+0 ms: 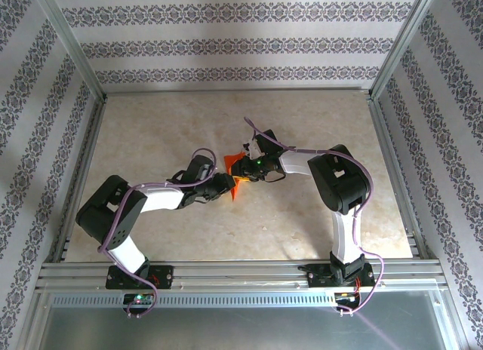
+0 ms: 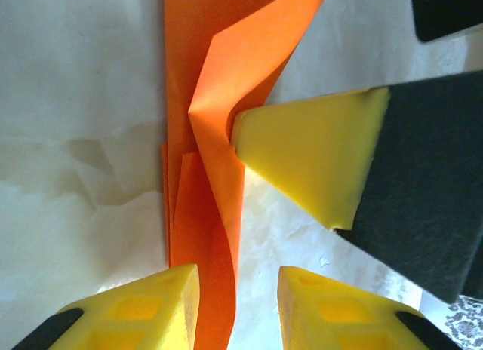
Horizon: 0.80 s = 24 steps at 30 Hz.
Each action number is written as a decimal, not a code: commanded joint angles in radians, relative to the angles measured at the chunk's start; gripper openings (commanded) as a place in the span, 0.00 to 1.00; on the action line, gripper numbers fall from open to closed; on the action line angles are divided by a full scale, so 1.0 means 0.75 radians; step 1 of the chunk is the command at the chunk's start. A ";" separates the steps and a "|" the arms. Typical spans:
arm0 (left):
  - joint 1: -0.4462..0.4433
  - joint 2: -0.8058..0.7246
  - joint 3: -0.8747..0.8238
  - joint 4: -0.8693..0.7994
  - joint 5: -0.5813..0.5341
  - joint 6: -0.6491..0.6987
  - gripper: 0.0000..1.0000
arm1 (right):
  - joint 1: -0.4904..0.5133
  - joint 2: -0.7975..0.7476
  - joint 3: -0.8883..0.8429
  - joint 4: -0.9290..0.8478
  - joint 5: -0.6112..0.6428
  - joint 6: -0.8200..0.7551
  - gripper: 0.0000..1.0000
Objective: Fold a paper plane with a square sheet of paper (pick it up from the middle)
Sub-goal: Fold the wing for the fifth time at the center of the table.
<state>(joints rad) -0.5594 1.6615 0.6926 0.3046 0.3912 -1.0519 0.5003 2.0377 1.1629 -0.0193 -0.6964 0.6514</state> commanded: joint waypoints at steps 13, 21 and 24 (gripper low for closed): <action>-0.036 0.118 0.106 -0.112 0.041 0.055 0.27 | 0.026 0.066 -0.012 -0.006 0.104 -0.008 0.39; -0.036 0.126 0.075 -0.152 -0.001 0.041 0.17 | 0.023 0.068 -0.011 -0.009 0.112 -0.001 0.39; -0.035 0.125 0.051 -0.137 -0.012 0.023 0.16 | 0.022 0.069 -0.010 -0.009 0.111 0.003 0.39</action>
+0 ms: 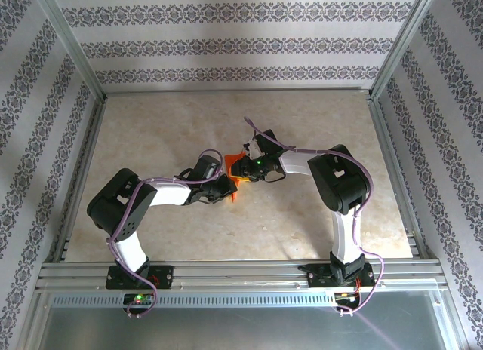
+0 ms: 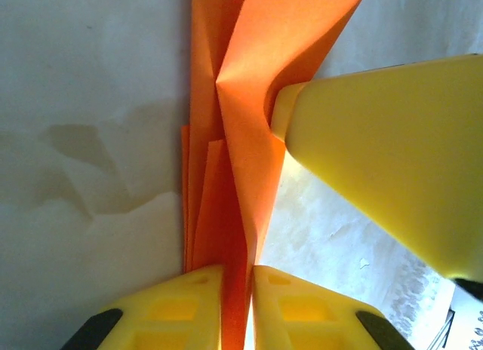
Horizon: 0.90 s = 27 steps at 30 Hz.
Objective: Fold a paper plane with a square sheet of paper (pick it up from the middle)
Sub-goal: Fold the wing for the fifth time at the center of the table.
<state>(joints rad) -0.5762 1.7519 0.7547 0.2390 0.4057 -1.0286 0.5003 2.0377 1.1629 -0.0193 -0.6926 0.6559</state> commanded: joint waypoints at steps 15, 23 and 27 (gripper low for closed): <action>0.024 0.036 -0.179 0.161 0.001 -0.126 0.09 | -0.004 -0.041 0.006 0.037 -0.016 -0.026 0.40; 0.031 0.069 -0.198 0.213 0.018 -0.154 0.06 | 0.000 -0.095 -0.075 0.085 -0.073 -0.046 0.40; 0.033 0.074 -0.196 0.212 0.019 -0.154 0.05 | 0.009 -0.097 -0.085 0.079 -0.075 -0.046 0.39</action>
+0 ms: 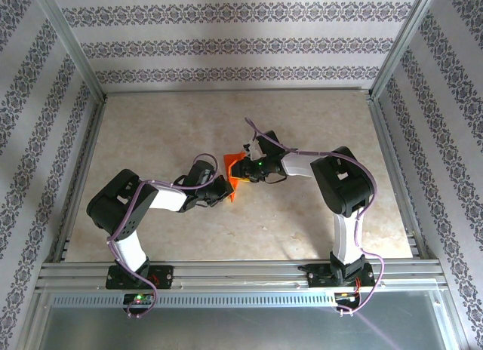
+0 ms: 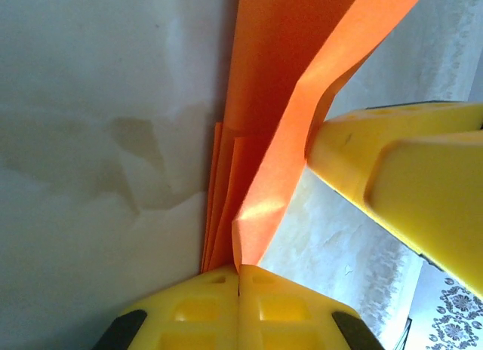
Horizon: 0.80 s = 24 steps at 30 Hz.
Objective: Fold a paper plane with a square sheet of paper (pick it up from the middle)
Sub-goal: Fold the wing for the fifth time at the center of the table.
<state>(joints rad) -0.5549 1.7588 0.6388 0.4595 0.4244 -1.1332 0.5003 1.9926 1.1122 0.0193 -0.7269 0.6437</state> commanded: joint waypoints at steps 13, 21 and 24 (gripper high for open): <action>0.006 0.074 -0.026 -0.097 0.001 -0.007 0.05 | 0.041 0.048 0.028 -0.016 -0.030 -0.034 0.38; 0.007 0.068 -0.030 -0.097 0.003 -0.005 0.05 | 0.041 0.089 0.053 -0.089 0.064 -0.032 0.37; 0.008 0.064 -0.030 -0.100 0.005 -0.003 0.05 | 0.041 0.096 0.064 -0.123 0.100 -0.034 0.37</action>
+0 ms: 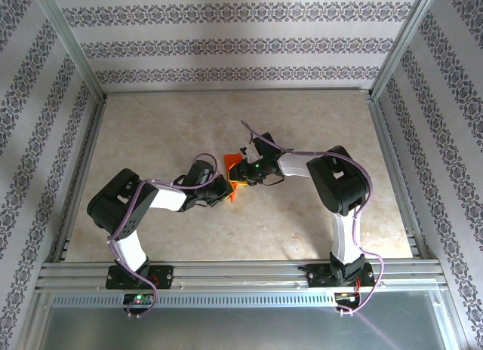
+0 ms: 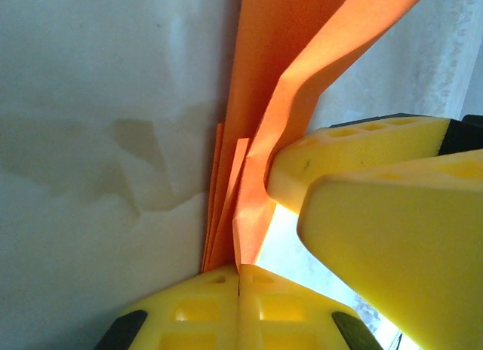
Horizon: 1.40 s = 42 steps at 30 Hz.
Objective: Fold a paper plane with a square sheet of paper (pick it up from the middle)
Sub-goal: Fold the wing for the fifth time at the center of the table.
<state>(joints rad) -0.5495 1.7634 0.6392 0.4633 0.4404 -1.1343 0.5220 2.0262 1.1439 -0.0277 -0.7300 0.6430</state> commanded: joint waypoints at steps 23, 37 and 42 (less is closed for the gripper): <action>-0.002 -0.322 -0.009 -0.337 -0.021 0.081 0.14 | 0.019 0.108 0.068 -0.199 0.270 0.008 0.34; -0.003 -0.058 0.122 -0.172 0.080 0.101 0.04 | 0.018 0.107 0.046 -0.198 0.262 0.041 0.29; -0.004 -0.038 0.090 -0.176 0.071 0.105 0.04 | 0.018 0.105 0.046 -0.193 0.254 0.049 0.29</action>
<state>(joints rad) -0.5495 1.7241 0.7094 0.3061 0.4911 -1.0801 0.5346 2.0453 1.2022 -0.1352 -0.6399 0.6785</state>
